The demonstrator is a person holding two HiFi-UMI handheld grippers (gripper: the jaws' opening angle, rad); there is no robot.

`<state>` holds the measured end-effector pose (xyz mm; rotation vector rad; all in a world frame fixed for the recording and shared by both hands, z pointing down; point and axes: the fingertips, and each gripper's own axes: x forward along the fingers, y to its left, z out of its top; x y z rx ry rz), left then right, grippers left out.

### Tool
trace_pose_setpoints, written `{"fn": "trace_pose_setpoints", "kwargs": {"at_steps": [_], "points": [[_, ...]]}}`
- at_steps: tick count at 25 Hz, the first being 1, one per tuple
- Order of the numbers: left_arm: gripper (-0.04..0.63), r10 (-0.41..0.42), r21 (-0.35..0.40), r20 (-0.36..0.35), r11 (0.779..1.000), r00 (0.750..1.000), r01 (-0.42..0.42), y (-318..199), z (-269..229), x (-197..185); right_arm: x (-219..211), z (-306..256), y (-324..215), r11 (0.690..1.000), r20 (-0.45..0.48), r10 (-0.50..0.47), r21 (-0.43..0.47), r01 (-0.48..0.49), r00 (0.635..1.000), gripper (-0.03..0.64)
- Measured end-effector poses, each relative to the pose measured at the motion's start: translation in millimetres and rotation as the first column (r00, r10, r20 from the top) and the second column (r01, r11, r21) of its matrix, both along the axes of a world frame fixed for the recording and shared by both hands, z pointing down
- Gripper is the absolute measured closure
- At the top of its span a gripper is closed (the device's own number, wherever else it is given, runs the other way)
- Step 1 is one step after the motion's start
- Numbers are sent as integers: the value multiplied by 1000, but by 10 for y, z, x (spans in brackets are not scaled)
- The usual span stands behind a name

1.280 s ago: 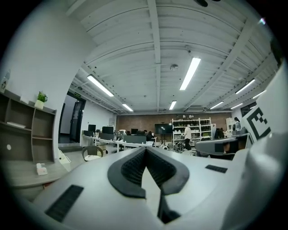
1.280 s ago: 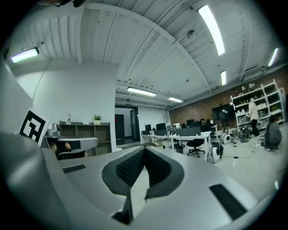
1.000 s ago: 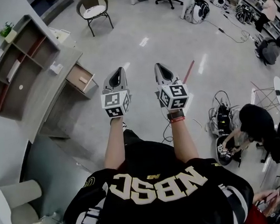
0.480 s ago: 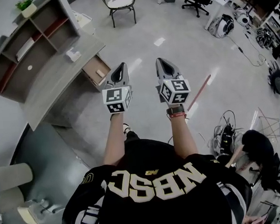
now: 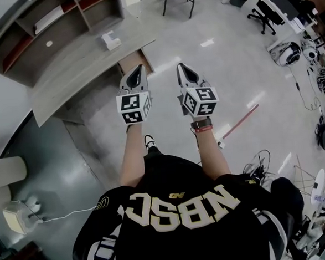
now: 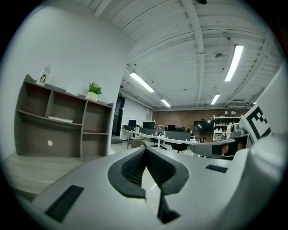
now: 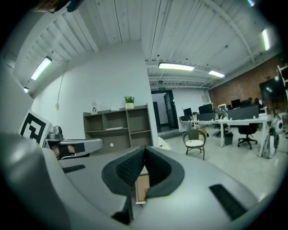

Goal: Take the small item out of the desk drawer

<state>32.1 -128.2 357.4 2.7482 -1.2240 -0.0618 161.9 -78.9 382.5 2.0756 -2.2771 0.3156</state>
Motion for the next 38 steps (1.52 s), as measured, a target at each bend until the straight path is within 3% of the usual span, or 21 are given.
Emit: {"fn": "trace_pose_setpoints", "kwargs": {"at_steps": [14, 20, 26, 38], "points": [[581, -155, -100, 31, 983, 987, 157, -1042, 522, -651, -669, 515, -1341, 976, -15, -191, -113, 188, 981, 609], [581, -183, -145, 31, 972, 983, 186, -1503, 886, -679, -911, 1005, -1900, 926, 18, -319, -205, 316, 948, 609], [581, -221, -205, 68, 951, 973, 230, -1654, 1158, -659, -1003, 1412, -2122, 877, 36, -384, -298, 377, 923, 609], [581, -192, -271, 142, 936, 971, 225, -1747, 1754, -582, -1010, 2350, -2160, 793, 40, -419, -471, 387, 907, 575]]}}
